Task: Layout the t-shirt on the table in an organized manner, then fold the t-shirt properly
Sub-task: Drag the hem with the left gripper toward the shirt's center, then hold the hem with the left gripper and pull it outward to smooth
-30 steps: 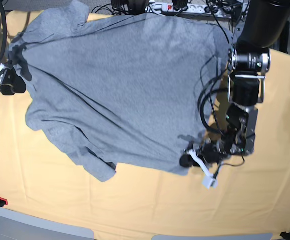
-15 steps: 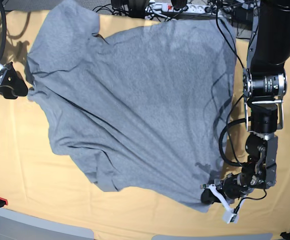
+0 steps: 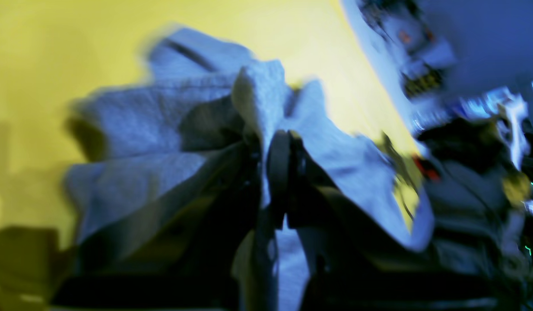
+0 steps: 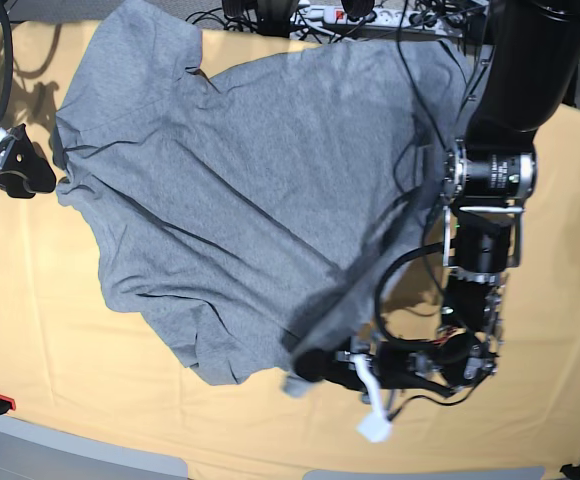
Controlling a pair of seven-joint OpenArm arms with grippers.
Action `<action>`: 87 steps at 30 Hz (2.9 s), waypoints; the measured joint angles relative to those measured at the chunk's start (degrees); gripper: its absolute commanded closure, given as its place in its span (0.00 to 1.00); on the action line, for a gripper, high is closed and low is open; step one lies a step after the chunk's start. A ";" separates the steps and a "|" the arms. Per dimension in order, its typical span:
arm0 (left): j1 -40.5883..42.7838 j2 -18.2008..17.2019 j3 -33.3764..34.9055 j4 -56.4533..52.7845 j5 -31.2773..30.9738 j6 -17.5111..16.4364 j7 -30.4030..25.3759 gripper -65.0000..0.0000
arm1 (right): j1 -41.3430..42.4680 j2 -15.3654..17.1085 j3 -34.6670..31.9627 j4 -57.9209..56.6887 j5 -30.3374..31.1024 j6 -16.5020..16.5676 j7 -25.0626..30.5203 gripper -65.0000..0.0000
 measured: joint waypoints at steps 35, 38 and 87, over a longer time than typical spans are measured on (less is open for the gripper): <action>3.85 -1.16 -0.26 0.00 13.35 -0.02 -3.67 0.51 | -0.02 -0.15 0.00 0.00 -0.20 0.02 0.00 0.47; 5.22 -0.85 -0.22 0.02 13.20 0.00 -4.04 0.45 | 0.00 -0.13 0.00 0.00 -0.22 0.00 -0.02 0.47; 5.57 -2.01 7.37 0.26 8.94 -0.07 2.78 0.45 | -0.02 -0.13 0.00 0.00 -0.22 0.02 0.00 0.47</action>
